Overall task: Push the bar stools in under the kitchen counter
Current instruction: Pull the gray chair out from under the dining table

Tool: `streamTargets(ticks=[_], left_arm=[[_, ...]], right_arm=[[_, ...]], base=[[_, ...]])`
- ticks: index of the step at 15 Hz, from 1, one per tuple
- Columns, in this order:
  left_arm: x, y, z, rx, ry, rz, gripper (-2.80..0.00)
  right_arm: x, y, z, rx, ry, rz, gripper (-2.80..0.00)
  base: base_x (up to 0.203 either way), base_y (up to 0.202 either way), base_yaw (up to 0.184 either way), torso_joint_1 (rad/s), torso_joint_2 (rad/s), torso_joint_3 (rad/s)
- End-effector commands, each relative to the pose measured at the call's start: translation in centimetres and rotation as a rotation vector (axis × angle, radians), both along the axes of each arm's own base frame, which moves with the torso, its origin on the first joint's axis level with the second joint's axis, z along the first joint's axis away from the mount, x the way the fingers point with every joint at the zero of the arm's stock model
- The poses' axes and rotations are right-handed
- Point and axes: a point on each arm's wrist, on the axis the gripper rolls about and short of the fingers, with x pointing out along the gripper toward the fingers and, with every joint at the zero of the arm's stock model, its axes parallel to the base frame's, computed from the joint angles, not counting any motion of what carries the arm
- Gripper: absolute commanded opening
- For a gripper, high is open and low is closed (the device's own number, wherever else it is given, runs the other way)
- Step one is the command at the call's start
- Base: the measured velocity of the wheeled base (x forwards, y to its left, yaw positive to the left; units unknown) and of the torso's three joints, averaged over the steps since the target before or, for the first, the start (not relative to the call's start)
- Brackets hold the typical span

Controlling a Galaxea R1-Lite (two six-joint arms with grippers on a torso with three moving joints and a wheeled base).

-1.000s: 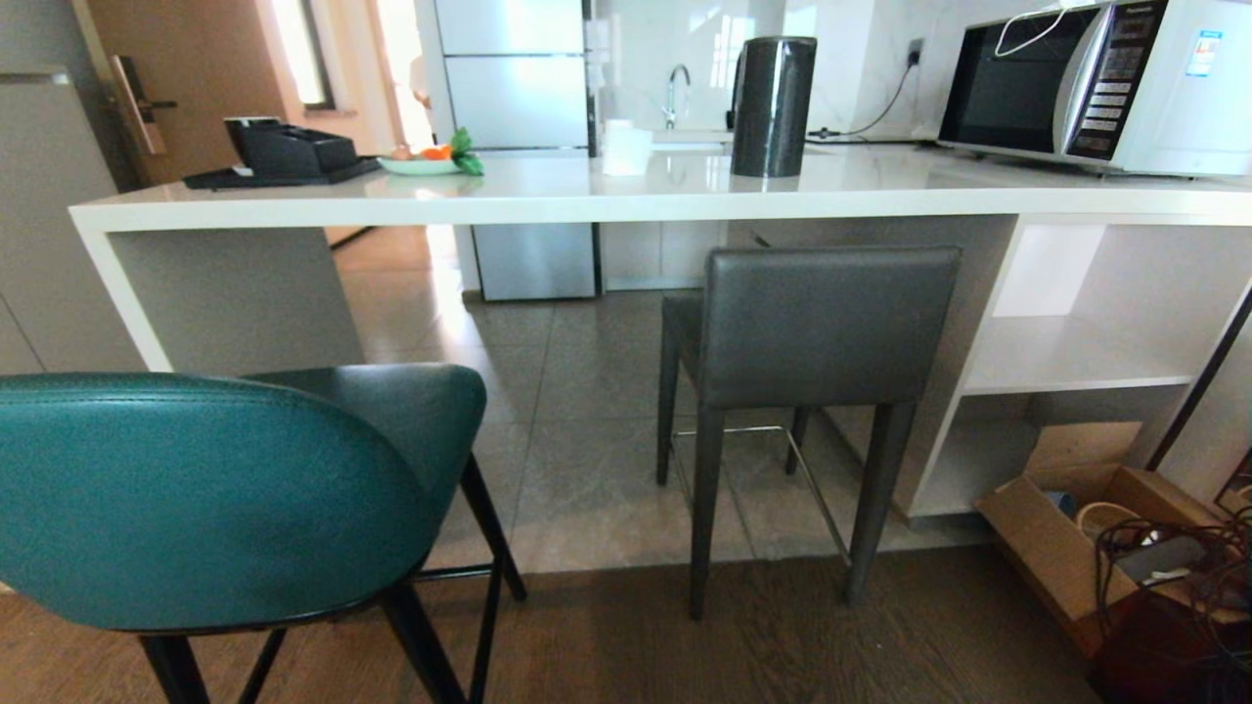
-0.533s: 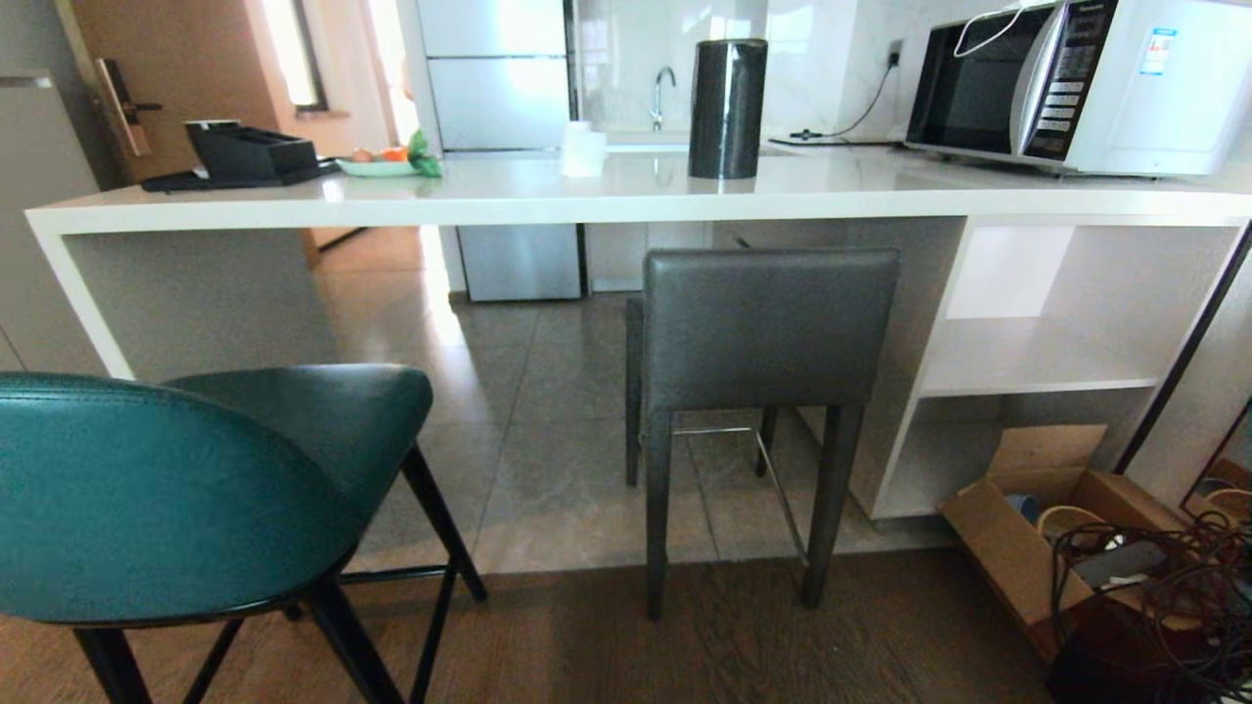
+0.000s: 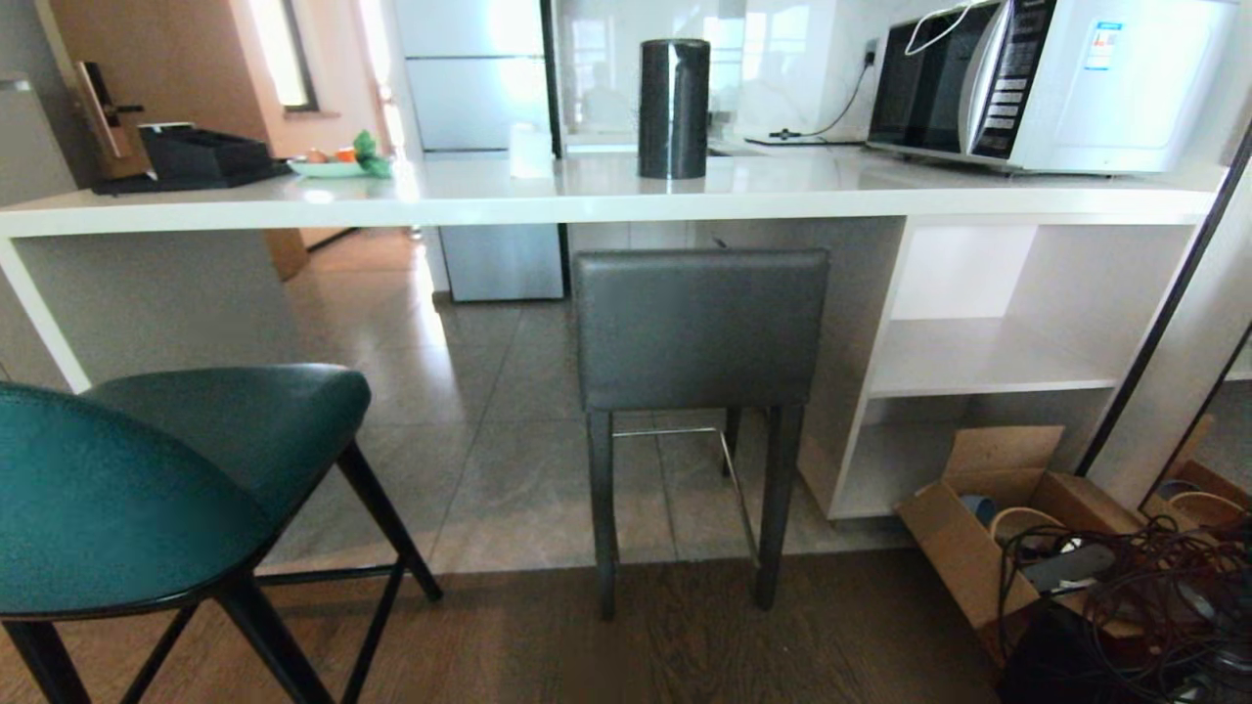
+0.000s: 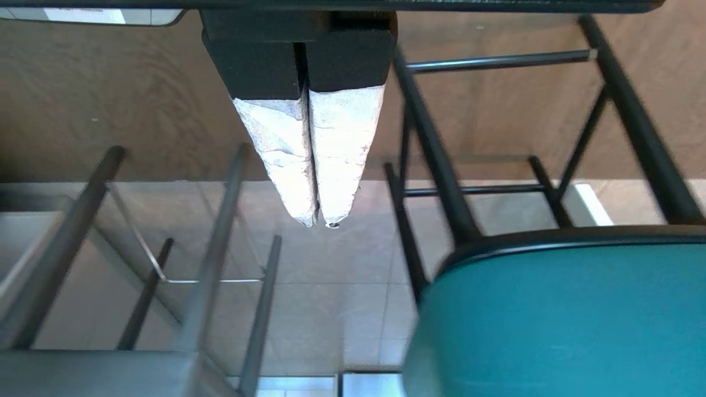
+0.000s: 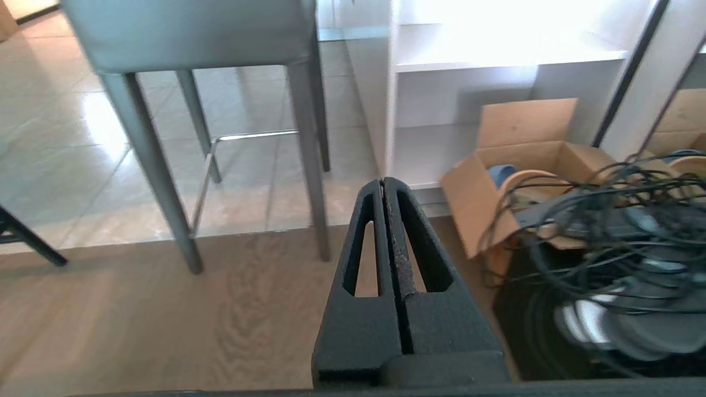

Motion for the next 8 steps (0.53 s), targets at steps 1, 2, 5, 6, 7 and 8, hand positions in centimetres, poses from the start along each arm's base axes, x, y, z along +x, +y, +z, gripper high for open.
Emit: streamTargets(ticks=[1, 2, 5, 6, 7, 8], left_arm=[[0.01, 0.00, 0.00, 0.000, 0.002, 0.001, -2.80], [0.01, 0.00, 0.00, 0.000, 0.002, 0.001, -2.80], [0.01, 0.00, 0.00, 0.000, 0.002, 0.001, -2.80], [0.01, 0.00, 0.05, -0.001, -0.004, 0.001, -2.80], [0.03, 0.00, 0.12, -0.007, -0.013, 0.002, -2.80], [0.04, 0.01, 0.12, -0.009, -0.015, 0.003, -2.80]], right_arm=[[0.00, 0.00, 0.04, 0.000, -0.004, 0.001, -2.80], [0.00, 0.00, 0.06, 0.000, -0.006, 0.001, -2.80], [0.00, 0.00, 0.06, 0.000, -0.006, 0.001, -2.80], [0.00, 0.00, 0.06, 0.000, -0.006, 0.001, -2.80], [0.00, 0.00, 0.06, 0.000, -0.006, 0.001, -2.80], [0.00, 0.00, 0.06, 0.000, -0.006, 0.001, -2.80]], base=[[0.000, -0.193, 0.001, 0.006, 0.00, 0.001], [0.000, -0.196, 0.002, 0.012, 0.00, 0.004], [0.000, -0.192, 0.002, 0.003, 0.00, 0.002], [0.000, -0.161, -0.004, 0.007, 0.00, 0.002], [0.000, -0.102, 0.006, -0.001, 0.01, -0.002], [0.000, 0.000, 0.000, 0.000, 0.00, 0.000]])
